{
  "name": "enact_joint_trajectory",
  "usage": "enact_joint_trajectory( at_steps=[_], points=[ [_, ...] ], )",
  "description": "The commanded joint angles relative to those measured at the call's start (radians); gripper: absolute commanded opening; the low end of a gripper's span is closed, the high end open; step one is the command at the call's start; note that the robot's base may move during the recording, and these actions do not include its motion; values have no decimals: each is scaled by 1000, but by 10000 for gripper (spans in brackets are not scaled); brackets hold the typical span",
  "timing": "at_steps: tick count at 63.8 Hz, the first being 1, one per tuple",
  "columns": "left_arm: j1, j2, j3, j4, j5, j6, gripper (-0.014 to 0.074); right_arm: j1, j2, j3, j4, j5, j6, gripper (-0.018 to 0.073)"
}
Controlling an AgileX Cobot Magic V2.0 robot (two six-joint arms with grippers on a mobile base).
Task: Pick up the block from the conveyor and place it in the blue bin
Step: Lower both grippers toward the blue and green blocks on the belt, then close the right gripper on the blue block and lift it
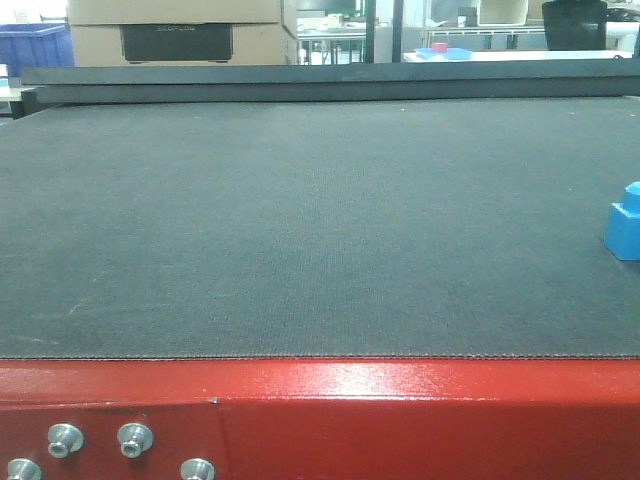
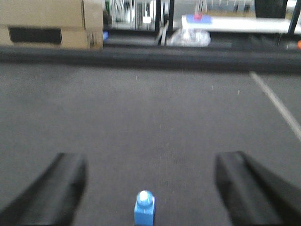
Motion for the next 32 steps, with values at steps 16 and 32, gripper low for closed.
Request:
enact_joint_trajectory(
  at_steps=[16,32],
  points=[
    [-85,100,-22,26,6,-6,608,28,145,-56,-36,61,-3,570],
    [-145,135,-22,77,-36,-6,608,85,516,-304,-36,314,-3,570]
  ],
)
